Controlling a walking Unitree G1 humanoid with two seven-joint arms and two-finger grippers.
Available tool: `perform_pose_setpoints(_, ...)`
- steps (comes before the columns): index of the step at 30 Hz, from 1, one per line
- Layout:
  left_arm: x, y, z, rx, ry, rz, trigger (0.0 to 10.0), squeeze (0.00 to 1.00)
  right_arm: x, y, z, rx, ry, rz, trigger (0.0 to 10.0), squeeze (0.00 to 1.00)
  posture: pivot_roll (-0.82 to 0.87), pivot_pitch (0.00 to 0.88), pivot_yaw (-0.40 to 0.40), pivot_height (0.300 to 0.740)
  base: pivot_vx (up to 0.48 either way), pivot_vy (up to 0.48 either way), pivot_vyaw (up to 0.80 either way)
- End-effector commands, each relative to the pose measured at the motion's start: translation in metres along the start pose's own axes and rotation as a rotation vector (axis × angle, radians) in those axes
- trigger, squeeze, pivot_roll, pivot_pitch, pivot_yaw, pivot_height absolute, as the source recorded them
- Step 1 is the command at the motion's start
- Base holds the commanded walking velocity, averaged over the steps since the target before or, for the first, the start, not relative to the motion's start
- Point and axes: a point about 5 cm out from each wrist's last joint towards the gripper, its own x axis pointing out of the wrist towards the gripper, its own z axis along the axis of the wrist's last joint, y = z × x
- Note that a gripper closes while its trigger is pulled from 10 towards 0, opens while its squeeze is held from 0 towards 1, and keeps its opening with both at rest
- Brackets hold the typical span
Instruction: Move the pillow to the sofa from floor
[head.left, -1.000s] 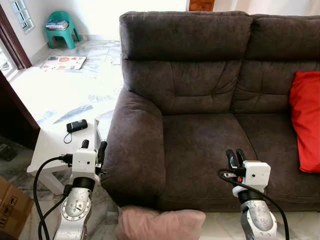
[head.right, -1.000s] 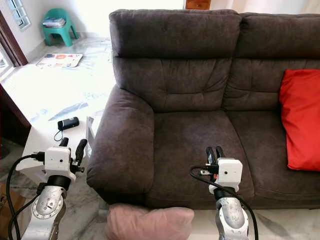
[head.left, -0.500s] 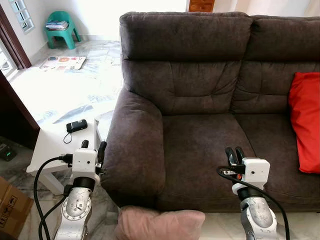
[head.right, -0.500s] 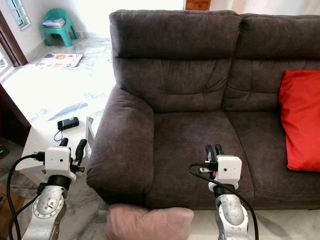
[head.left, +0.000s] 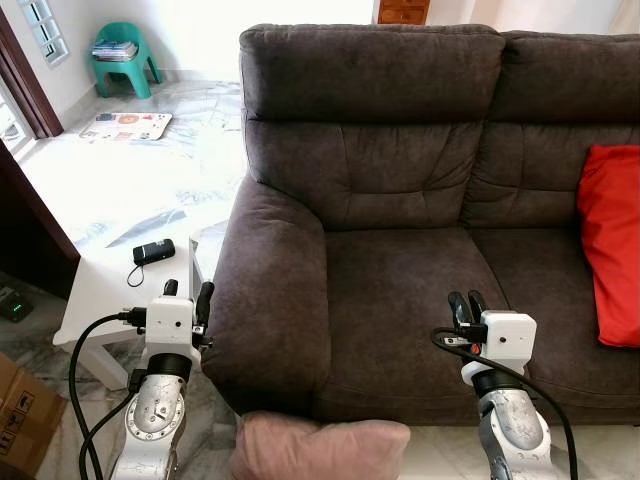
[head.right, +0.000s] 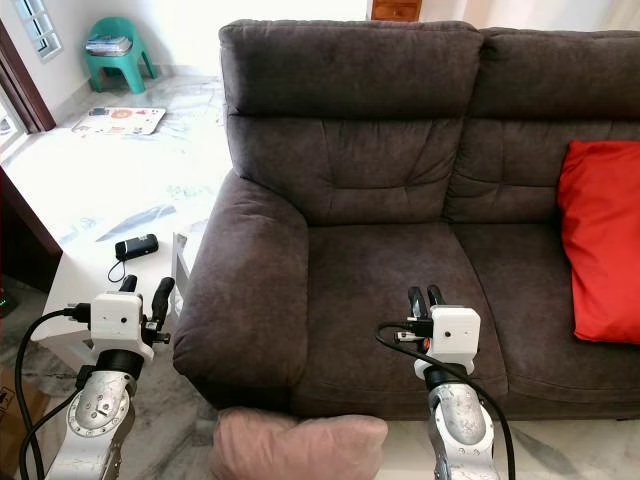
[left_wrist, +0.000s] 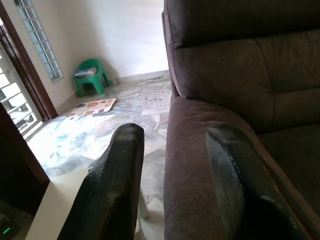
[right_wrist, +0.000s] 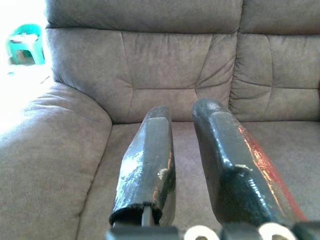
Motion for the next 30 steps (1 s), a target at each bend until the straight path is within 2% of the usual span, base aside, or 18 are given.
perform_pose_setpoints(1, 0.0015, -0.0008, 0.0037, -0.001, -0.008, -0.001, 10.0, 0.00, 0.0022, 0.0007, 0.0051, 0.004, -0.015, 0.002, 10.0, 0.00, 0.04, 0.000, -0.027, 0.690, 0.000, 0.000, 0.00)
perform_pose_setpoints(7, 0.0017, -0.0014, 0.0045, -0.001, -0.009, 0.000, 10.0, 0.00, 0.0022, 0.0021, 0.0061, -0.001, -0.021, 0.012, 10.0, 0.00, 0.03, 0.000, -0.027, 0.658, 0.000, 0.000, 0.00)
perform_pose_setpoints(30, 0.0035, -0.0026, 0.0041, -0.002, 0.002, -0.002, 10.0, 0.00, 0.0042, 0.0062, 0.0060, -0.006, -0.014, 0.042, 10.0, 0.00, 0.03, 0.000, -0.031, 0.658, 0.000, 0.000, 0.00)
